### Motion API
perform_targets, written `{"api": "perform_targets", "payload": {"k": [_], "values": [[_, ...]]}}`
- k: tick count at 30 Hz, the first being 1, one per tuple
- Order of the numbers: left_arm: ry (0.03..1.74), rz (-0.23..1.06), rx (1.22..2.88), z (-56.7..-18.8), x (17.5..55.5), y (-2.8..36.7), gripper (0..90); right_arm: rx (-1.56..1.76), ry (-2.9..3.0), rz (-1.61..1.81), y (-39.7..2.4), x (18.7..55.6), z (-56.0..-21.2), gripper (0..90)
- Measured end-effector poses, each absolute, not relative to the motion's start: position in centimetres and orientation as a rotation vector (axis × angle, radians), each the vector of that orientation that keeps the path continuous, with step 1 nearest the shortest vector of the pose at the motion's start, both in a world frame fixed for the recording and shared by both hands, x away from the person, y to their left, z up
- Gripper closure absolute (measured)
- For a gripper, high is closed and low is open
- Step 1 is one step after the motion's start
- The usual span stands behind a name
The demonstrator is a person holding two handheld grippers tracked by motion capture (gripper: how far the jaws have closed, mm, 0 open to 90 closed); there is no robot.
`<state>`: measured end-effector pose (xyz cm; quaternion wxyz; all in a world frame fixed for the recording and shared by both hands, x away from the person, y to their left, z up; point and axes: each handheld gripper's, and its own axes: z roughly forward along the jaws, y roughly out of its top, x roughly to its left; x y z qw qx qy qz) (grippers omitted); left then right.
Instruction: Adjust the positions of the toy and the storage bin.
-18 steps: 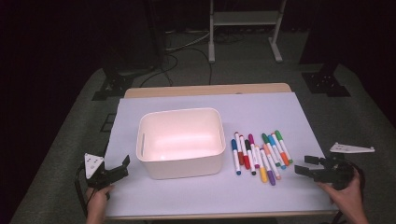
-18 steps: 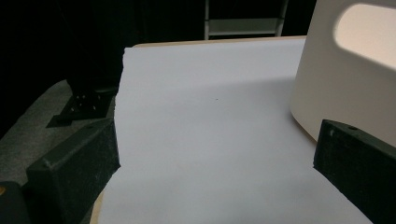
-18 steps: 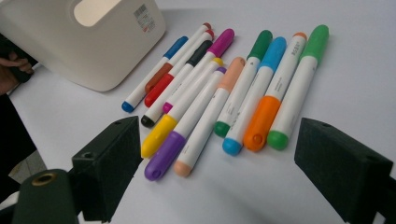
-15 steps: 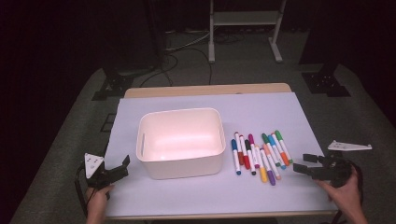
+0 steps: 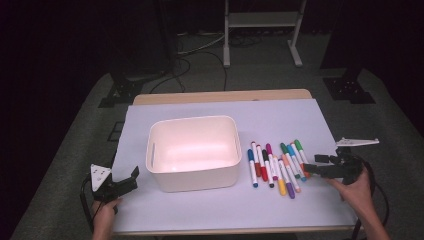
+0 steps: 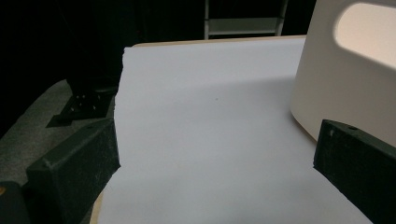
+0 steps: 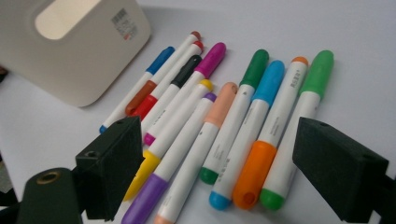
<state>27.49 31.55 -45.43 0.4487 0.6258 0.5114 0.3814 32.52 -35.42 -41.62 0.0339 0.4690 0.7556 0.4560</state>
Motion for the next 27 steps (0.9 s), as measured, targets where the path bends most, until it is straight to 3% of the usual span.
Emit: {"api": "perform_targets", "payload": {"k": [4, 16, 27], "values": [[1.265, 0.945, 1.551, -45.4, 27.5, 31.5, 0.0, 1.453, 2.339, 1.345, -35.0, 33.8, -41.6, 15.0], [1.263, 0.947, 1.553, -45.4, 27.5, 31.5, 0.0, 1.57, 2.299, 1.142, -34.2, 37.4, -41.7, 34.8], [1.263, 0.945, 1.552, -45.4, 27.5, 31.5, 0.0, 1.622, 2.233, 1.042, -33.8, 37.6, -43.1, 54.2]]}}
